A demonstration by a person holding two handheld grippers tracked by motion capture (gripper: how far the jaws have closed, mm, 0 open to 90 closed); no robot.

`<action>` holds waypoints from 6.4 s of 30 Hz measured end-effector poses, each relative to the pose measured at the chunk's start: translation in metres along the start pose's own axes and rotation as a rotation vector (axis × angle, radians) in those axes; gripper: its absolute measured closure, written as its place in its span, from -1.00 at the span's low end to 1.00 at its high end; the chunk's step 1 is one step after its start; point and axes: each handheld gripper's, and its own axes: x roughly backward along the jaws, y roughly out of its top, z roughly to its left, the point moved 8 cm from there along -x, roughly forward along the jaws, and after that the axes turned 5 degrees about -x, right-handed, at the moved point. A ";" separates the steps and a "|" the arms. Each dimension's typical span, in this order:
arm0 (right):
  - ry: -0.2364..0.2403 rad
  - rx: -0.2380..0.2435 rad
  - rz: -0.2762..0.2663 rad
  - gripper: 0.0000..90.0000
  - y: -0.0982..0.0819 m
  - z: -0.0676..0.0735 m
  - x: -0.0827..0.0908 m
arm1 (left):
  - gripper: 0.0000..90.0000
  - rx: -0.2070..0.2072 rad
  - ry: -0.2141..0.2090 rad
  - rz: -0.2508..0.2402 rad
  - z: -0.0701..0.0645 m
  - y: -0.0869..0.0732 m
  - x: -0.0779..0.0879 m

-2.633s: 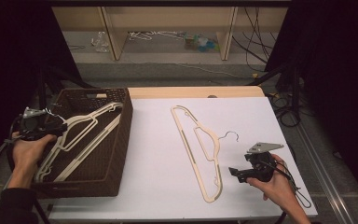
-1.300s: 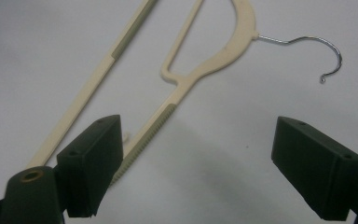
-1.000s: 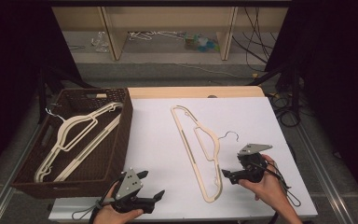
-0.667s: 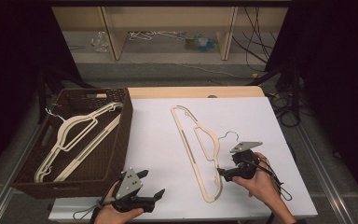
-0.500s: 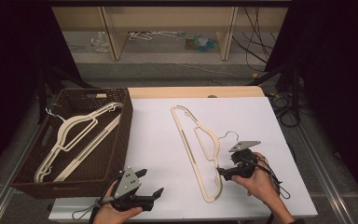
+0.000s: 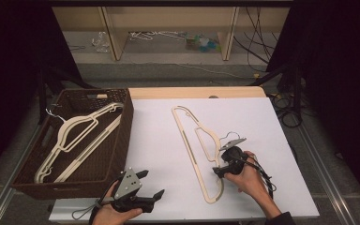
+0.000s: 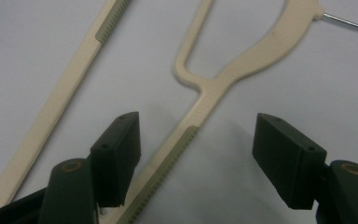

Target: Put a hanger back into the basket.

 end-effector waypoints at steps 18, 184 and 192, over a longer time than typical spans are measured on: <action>-0.008 0.040 0.116 0.12 0.002 0.004 -0.005 | -0.56 -0.011 -0.006 0.009 -0.001 -0.002 -0.001; 0.047 0.284 0.205 0.77 -0.016 0.009 0.050 | -0.28 -0.189 -0.025 0.252 0.045 0.034 -0.166; 0.054 0.300 0.203 0.77 -0.016 0.012 0.051 | 0.01 -0.197 -0.070 0.273 0.043 0.034 -0.176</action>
